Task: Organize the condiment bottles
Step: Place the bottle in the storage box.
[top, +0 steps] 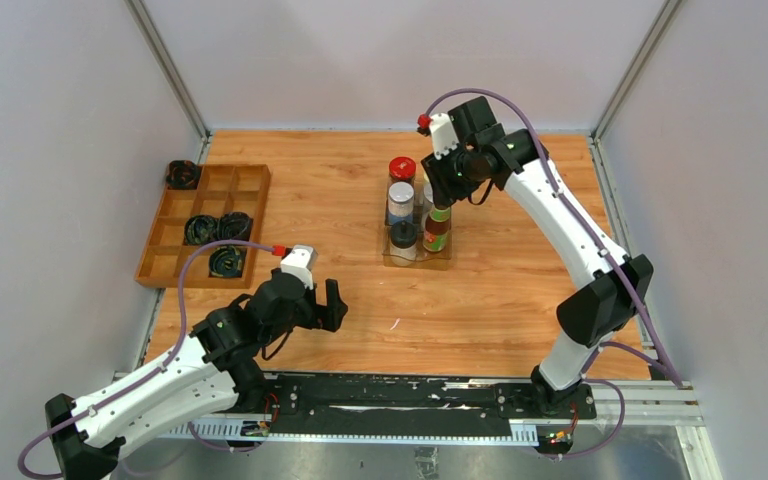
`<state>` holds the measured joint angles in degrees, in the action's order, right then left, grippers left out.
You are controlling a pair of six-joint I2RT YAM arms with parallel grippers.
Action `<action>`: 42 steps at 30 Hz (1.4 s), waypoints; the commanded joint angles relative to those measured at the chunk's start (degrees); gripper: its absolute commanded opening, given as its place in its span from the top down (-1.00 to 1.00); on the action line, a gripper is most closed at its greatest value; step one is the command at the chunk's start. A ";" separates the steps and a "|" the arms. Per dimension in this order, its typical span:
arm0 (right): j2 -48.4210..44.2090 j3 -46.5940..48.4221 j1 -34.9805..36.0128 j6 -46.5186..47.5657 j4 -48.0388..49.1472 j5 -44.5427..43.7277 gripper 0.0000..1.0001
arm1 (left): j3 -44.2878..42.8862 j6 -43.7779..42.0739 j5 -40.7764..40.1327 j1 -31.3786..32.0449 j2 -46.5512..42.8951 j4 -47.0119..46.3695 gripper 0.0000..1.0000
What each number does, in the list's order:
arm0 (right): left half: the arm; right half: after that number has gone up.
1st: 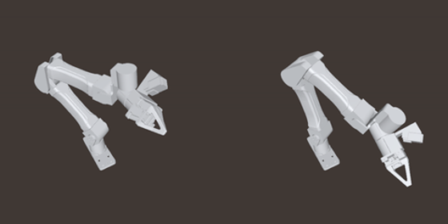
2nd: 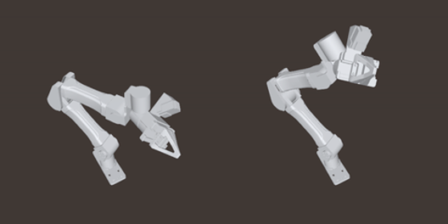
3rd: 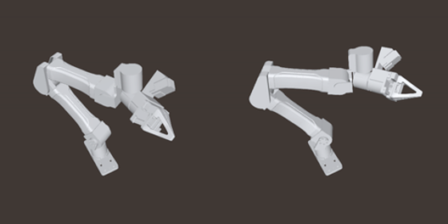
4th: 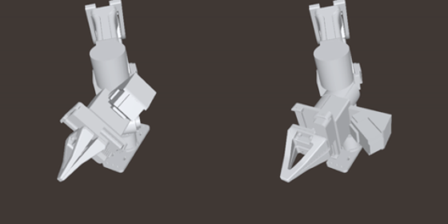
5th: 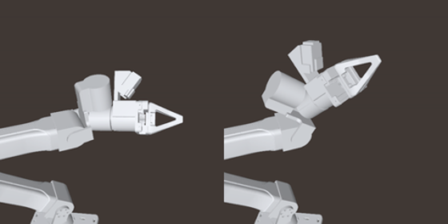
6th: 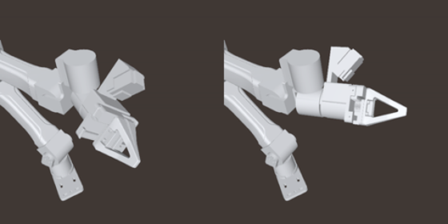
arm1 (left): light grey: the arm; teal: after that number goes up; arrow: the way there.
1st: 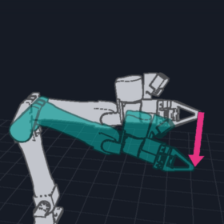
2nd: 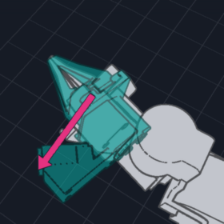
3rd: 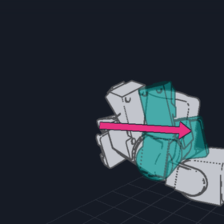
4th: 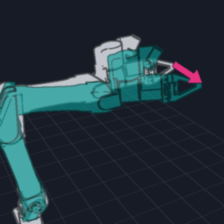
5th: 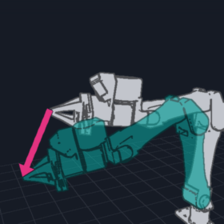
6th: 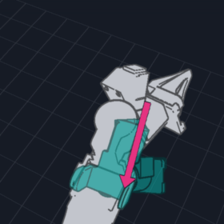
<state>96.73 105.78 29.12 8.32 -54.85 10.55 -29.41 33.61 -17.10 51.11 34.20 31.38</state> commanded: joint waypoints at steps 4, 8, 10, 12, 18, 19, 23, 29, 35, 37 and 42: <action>-0.43 -0.13 -0.03 -0.80 3.35 1.03 0.46 | 1.15 -0.26 -0.04 -0.14 -0.44 -1.31 -1.00; -0.27 -0.37 -0.04 -0.84 3.59 0.98 0.46 | 1.22 -0.38 -0.04 -0.14 -0.27 -1.39 -1.00; -0.16 -0.63 -0.03 -0.85 3.81 1.15 0.46 | 1.20 -0.38 -0.04 -0.14 -0.35 -1.34 -1.00; -0.09 -0.83 -0.03 -0.85 4.02 1.20 0.47 | 1.24 -0.38 -0.04 -0.15 -0.27 -1.44 -1.00; 0.04 -1.57 -0.04 -0.85 4.40 1.04 0.47 | 1.36 -0.40 -0.12 -0.14 -0.15 -1.68 -1.00; 0.02 -1.71 -0.03 -0.85 4.48 1.02 0.47 | 1.39 -0.46 -0.12 -0.14 -0.06 -1.70 -1.00; 0.04 -2.77 -0.04 -0.85 4.99 0.83 0.47 | 1.54 -0.43 -0.12 -0.14 0.07 -1.75 -1.00; 0.08 -3.44 -0.03 -0.76 5.54 0.85 0.47 | 1.55 -0.38 -0.12 -0.14 0.00 -1.77 -1.00; 0.20 -3.90 -0.03 -0.67 5.80 0.65 0.47 | 1.61 -0.38 -0.16 -0.14 0.08 -1.87 -1.00; 0.30 -4.06 -0.06 -0.67 5.96 0.70 0.47 | 1.63 -0.37 -0.17 -0.14 0.18 -1.89 -1.00; 0.44 -4.57 -0.12 -0.67 6.32 0.57 0.47 | 1.90 -0.36 -0.12 -0.14 0.27 -2.08 -1.00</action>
<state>97.56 101.32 29.12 8.32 -51.40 10.52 -28.21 33.61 -17.10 51.11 34.35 30.33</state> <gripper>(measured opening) 0.423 0.999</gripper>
